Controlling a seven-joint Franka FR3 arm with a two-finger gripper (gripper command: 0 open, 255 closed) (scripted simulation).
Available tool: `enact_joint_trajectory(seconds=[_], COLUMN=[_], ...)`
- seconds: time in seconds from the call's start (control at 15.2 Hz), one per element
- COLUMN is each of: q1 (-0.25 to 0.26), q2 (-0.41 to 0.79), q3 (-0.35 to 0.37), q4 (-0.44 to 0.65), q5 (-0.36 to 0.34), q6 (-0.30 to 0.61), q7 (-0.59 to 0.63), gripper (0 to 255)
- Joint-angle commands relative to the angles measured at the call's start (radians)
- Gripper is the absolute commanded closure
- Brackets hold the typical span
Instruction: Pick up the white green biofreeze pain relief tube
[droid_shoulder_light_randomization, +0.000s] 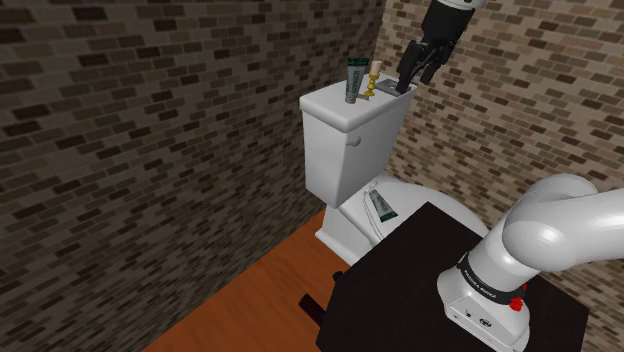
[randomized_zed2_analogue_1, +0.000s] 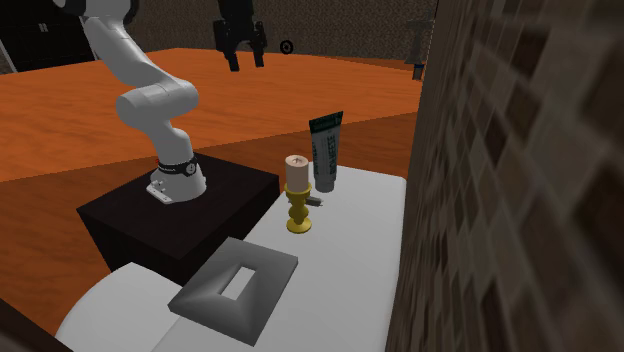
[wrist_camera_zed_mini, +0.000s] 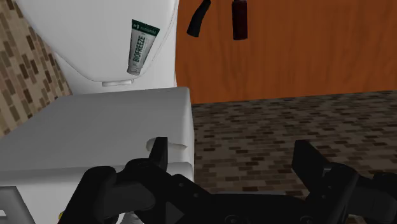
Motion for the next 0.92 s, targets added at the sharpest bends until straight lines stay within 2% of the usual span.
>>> enact_joint_trajectory(seconds=[0.0,0.46,0.86], q1=[0.000,0.036,0.071], q2=[0.000,0.233,0.472], q3=[0.000,-0.151,-0.246], q4=[0.000,0.155,0.363], q5=[0.000,-0.060,-0.052], q6=[0.000,0.064,0.080], q7=[0.000,-0.339,-0.623], gripper=[0,0,0])
